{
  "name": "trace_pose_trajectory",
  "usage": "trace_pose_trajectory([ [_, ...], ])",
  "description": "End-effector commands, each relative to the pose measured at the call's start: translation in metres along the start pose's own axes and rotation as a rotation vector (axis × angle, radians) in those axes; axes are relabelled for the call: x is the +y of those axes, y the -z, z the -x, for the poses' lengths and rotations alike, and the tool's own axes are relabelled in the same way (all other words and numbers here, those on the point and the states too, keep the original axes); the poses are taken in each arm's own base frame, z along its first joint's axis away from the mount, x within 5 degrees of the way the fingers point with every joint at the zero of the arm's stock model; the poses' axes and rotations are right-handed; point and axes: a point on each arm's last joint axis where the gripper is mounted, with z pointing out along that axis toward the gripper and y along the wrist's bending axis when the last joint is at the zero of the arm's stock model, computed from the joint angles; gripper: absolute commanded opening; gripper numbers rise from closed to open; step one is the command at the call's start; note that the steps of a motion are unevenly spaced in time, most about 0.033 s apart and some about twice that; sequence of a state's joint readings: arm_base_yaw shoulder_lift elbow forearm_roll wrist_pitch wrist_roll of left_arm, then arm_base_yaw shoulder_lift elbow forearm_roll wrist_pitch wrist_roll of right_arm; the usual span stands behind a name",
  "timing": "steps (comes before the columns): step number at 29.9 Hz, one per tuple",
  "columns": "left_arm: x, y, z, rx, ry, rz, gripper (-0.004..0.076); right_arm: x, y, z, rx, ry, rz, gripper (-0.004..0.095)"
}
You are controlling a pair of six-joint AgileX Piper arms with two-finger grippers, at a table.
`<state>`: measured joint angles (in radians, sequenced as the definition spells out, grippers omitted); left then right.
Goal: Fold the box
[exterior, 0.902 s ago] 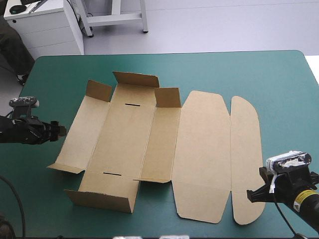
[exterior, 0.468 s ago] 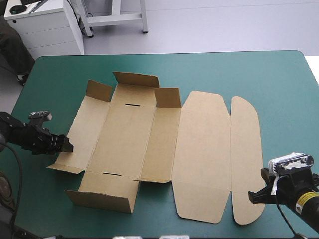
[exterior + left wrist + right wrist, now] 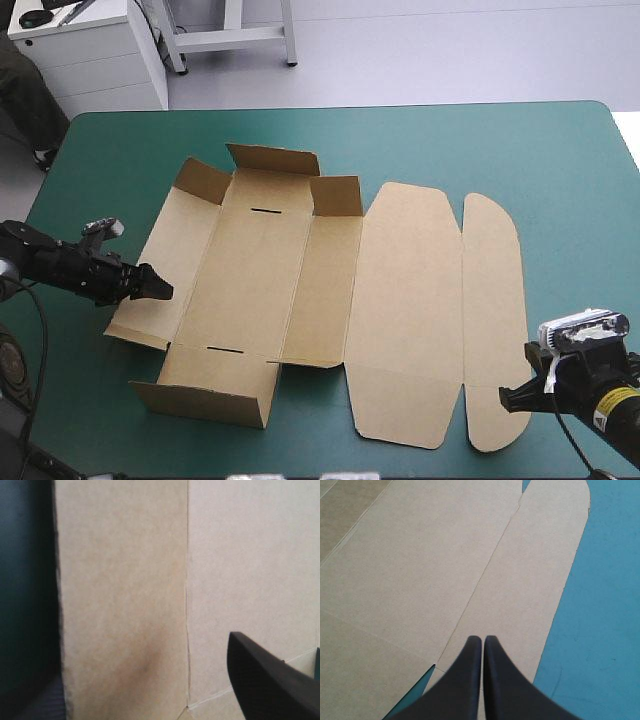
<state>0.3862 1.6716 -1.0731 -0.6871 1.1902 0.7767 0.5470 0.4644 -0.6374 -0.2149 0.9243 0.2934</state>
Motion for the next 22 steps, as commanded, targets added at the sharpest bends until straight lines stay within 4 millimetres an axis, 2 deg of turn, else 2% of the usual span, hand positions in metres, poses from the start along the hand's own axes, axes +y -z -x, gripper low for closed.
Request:
trace_pose_trajectory([
  [1, -0.022, 0.016, 0.004, -0.019, -0.034, -0.085, 0.0515, 0.0, 0.004, 0.011, -0.07, 0.004, 0.003, -0.0001],
  [5, -0.026, 0.016, 0.004, -0.007, -0.033, -0.074, 0.0493, 0.0, 0.004, 0.011, -0.07, -0.003, 0.004, -0.0001],
  [12, -0.043, 0.0, 0.003, 0.089, -0.093, -0.045, 0.0454, 0.0, 0.004, 0.011, -0.07, -0.003, 0.004, -0.0001],
  [16, -0.044, -0.003, 0.001, 0.125, -0.098, -0.016, 0.0426, 0.0, 0.004, 0.011, -0.07, -0.003, 0.004, -0.0001],
  [18, -0.045, -0.004, 0.001, 0.127, -0.095, -0.016, 0.036, 0.0, 0.004, 0.011, -0.07, -0.003, 0.004, -0.0001],
  [22, -0.045, -0.004, 0.001, 0.127, -0.091, -0.016, 0.0122, 0.0, 0.004, 0.011, -0.07, -0.011, 0.004, -0.0001],
])
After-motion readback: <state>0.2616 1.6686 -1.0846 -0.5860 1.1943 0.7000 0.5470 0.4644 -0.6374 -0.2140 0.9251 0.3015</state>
